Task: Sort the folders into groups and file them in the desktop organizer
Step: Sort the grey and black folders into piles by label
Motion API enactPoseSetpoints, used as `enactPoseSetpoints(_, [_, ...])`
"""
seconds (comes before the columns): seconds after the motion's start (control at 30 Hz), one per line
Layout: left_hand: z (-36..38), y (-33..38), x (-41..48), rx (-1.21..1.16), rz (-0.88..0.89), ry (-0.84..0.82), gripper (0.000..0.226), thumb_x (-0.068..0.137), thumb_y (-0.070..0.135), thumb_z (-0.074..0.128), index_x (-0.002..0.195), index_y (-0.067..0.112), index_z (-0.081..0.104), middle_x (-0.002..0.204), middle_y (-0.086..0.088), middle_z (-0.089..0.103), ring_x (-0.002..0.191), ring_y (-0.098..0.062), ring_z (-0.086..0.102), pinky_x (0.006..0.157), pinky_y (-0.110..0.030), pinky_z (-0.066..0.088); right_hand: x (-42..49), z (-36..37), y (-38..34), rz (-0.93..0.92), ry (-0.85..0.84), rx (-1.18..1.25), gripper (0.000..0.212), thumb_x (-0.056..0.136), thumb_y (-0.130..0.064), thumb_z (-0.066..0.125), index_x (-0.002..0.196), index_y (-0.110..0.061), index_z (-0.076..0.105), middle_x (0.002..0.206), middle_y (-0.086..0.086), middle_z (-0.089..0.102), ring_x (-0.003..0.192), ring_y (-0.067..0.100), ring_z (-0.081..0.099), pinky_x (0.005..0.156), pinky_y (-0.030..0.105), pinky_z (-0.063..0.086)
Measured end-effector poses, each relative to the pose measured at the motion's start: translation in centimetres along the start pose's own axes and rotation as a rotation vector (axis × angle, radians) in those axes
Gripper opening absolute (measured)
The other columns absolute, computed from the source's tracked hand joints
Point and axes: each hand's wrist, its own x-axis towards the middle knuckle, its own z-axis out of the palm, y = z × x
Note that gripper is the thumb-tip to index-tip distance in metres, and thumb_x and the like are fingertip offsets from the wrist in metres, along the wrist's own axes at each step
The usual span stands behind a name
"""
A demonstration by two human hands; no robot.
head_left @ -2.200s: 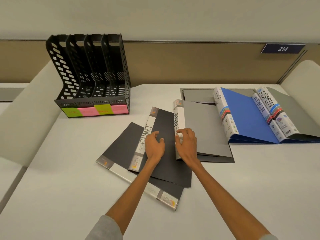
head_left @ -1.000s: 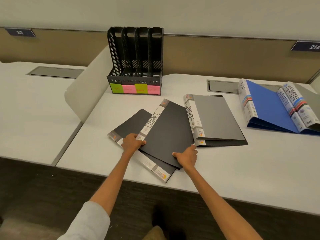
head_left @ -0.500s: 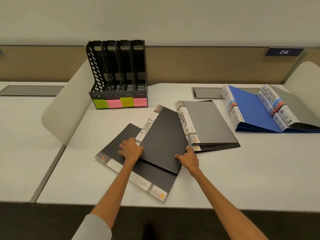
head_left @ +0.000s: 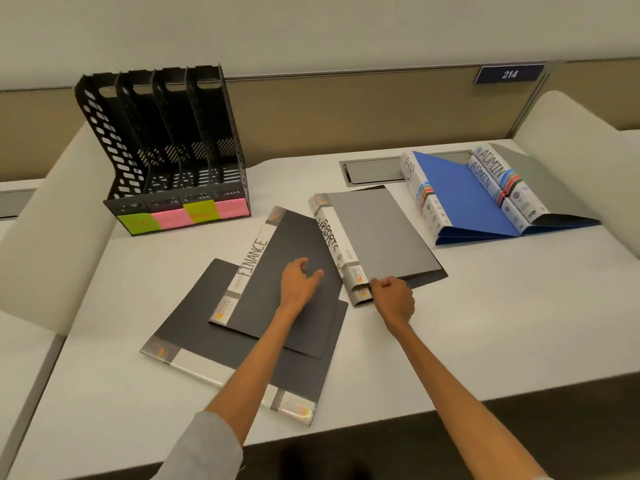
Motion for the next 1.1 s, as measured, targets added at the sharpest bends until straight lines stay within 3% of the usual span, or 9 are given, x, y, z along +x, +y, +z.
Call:
enactPoseSetpoints(0.07, [1.3,0.6,0.6,-0.034,-0.025,-0.036,0.07,0.086,0.038,0.07,0.142,0.007,0.042,0.139,-0.011,0.051,0.121,-0.024,0.053,0.099,-0.032,0.044,1.1,-0.5,0.2,0.038,0.046,0.048,0.027,0.09,-0.037,0.062,0.1,-0.011,0.06,0.101,0.006,0.061,0.095,0.028,0.063,0.072,0.032,0.046])
enactPoseSetpoints(0.2, [3.9,2.2,1.4,-0.144,-0.102,-0.126,0.089,0.083,0.041,0.073,0.151,0.006,0.026,0.153,-0.01,0.036,0.137,-0.026,0.04,0.107,-0.036,0.037,3.3,-0.5,0.6,0.27,0.001,0.103,0.075,0.085,-0.043,0.069,0.137,-0.002,0.033,0.132,0.02,0.037,0.11,0.038,0.055,0.085,0.039,0.052])
enactPoseSetpoints(0.37, [6.9,4.1,3.3,-0.298,-0.095,-0.179,0.072,0.072,0.031,0.084,0.131,0.015,0.047,0.132,-0.006,0.058,0.114,-0.021,0.058,0.092,-0.036,0.054,4.7,-0.2,-0.2,0.382,-0.06,0.214,0.082,0.077,-0.035,0.079,0.134,-0.002,0.031,0.133,0.02,0.031,0.106,0.035,0.055,0.088,0.044,0.057])
enactPoseSetpoints(0.53, [8.5,4.4,4.9,-0.121,-0.064,-0.122,0.071,0.066,0.028,0.081,0.126,0.015,0.045,0.124,-0.009,0.053,0.122,-0.026,0.036,0.096,-0.036,0.043,5.4,0.2,-1.0,0.452,-0.081,0.227,0.08,0.072,-0.031,0.083,0.13,-0.006,0.034,0.13,0.019,0.032,0.102,0.031,0.058,0.088,0.041,0.056])
enactPoseSetpoints(0.63, [8.6,3.6,5.3,-0.142,-0.068,-0.115,0.082,0.057,0.026,0.081,0.129,0.019,0.044,0.121,-0.005,0.055,0.12,-0.025,0.042,0.094,-0.038,0.049,5.0,0.9,-1.0,0.467,-0.067,0.284,0.074,0.074,-0.022,0.081,0.131,-0.007,0.034,0.131,0.02,0.032,0.102,0.034,0.058,0.086,0.039,0.055])
enactPoseSetpoints(0.73, [8.2,4.0,5.2,-0.356,-0.121,-0.113,0.092,0.061,0.006,0.083,0.139,0.016,0.036,0.118,0.0,0.059,0.109,-0.021,0.059,0.083,-0.037,0.057,4.4,1.5,-0.5,0.461,-0.006,0.414,0.08,0.08,-0.009,0.074,0.143,-0.01,0.025,0.133,0.022,0.037,0.108,0.036,0.055,0.081,0.035,0.05])
enactPoseSetpoints(0.87, [8.1,5.7,5.1,-0.746,-0.375,-0.02,0.107,0.069,-0.007,0.081,0.152,0.004,0.013,0.137,-0.015,0.053,0.112,-0.026,0.059,0.082,-0.036,0.051,4.2,1.1,-0.3,0.49,0.079,0.679,0.087,0.085,-0.003,0.067,0.148,-0.022,0.009,0.131,0.016,0.048,0.098,0.025,0.051,0.086,0.033,0.045])
enactPoseSetpoints(0.97, [8.1,6.1,5.6,-0.738,-0.417,-0.043,0.083,0.064,0.0,0.087,0.136,-0.005,0.045,0.122,-0.016,0.065,0.096,-0.027,0.069,0.063,-0.03,0.057,4.6,0.8,-0.1,0.556,0.082,0.767,0.09,0.081,-0.005,0.071,0.144,-0.022,0.01,0.127,0.016,0.048,0.089,0.026,0.05,0.085,0.037,0.049])
enactPoseSetpoints(1.1, [7.3,6.3,5.5,-0.633,-0.335,-0.122,0.037,0.068,-0.006,0.081,0.103,-0.001,0.068,0.111,-0.012,0.07,0.076,-0.016,0.068,0.049,-0.021,0.054,4.8,1.0,0.5,0.583,-0.016,0.771,0.09,0.074,-0.006,0.078,0.144,-0.013,0.02,0.119,0.018,0.057,0.073,0.021,0.053,0.055,0.028,0.046])
